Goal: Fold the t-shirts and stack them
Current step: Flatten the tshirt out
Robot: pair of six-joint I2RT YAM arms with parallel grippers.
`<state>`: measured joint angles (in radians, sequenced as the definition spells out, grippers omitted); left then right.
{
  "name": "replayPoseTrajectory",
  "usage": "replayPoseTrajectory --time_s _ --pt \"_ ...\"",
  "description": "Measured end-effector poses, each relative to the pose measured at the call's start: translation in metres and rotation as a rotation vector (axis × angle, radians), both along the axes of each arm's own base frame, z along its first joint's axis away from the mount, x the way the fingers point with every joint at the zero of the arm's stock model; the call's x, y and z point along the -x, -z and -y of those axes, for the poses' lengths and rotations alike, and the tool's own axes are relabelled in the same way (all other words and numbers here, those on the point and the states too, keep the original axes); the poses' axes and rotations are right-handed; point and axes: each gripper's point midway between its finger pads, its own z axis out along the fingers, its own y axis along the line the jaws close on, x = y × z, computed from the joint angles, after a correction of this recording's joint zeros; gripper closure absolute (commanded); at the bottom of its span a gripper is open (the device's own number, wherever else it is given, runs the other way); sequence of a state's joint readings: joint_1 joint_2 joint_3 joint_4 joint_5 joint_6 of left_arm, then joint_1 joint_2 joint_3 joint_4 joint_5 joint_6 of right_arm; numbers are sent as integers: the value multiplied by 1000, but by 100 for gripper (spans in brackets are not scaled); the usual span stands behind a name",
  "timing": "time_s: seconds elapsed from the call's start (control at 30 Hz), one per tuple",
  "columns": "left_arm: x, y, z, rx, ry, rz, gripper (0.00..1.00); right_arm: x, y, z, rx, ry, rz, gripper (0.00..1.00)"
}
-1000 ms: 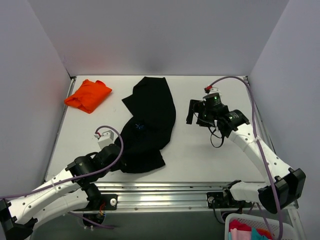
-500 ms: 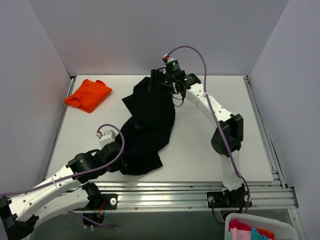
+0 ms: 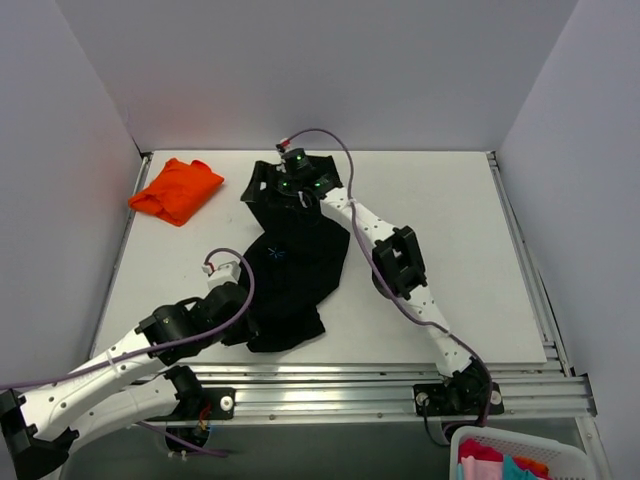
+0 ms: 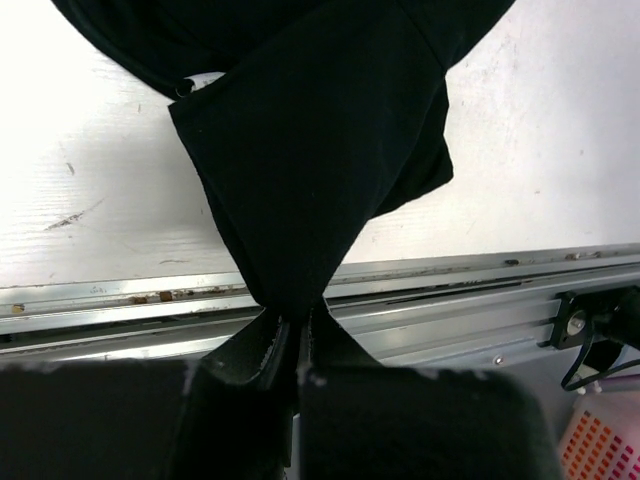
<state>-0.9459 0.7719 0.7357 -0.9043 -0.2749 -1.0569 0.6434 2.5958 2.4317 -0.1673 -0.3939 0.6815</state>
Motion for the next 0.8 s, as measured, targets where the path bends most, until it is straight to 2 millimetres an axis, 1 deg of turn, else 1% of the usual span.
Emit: replayPoseTrajectory --time_s 0.1,0.13,0.2,0.27,0.3,0.33,0.37,0.4,0.43,0.5,0.53,0.6,0.67,0.73,0.77,0.8 --pt "1 4 4 -15 29 -17 98 25 10 -44 -95 -63 -34 2" --pt "1 6 4 -22 36 -24 98 29 13 -51 -115 -74 -45 2" --pt "2 8 5 -38 51 -35 98 47 24 -67 -144 -101 -80 3" --pt "1 6 5 -41 58 -36 98 57 43 -65 -141 -104 -115 3" --pt "0 4 6 -38 60 -30 98 59 58 -55 -117 -89 -141 3" --pt "0 1 6 -33 62 -24 98 59 67 -46 -123 -73 -168 3" --pt "0 -1 6 -25 63 -19 98 55 67 -33 -127 -55 -160 3" --pt "0 -3 6 -19 62 -15 98 51 67 -14 -110 -26 -159 3" --pt "0 -5 5 -13 61 -11 98 46 67 10 -91 12 -168 3" --pt "2 -8 2 -2 57 -4 98 31 69 63 -53 106 -175 3" --pt "2 -9 1 4 56 0 98 24 69 86 -38 145 -175 3" --pt "4 -12 -2 14 52 5 98 11 73 144 9 245 -179 3" --pt "6 -14 -3 24 48 6 98 3 75 200 64 341 -179 2" --pt "6 -14 -3 31 42 5 98 5 78 250 137 426 -186 2" --pt "6 -15 -3 34 42 4 98 13 80 268 177 454 -198 2" --pt "6 -14 -3 36 39 2 98 20 81 280 208 469 -209 2"
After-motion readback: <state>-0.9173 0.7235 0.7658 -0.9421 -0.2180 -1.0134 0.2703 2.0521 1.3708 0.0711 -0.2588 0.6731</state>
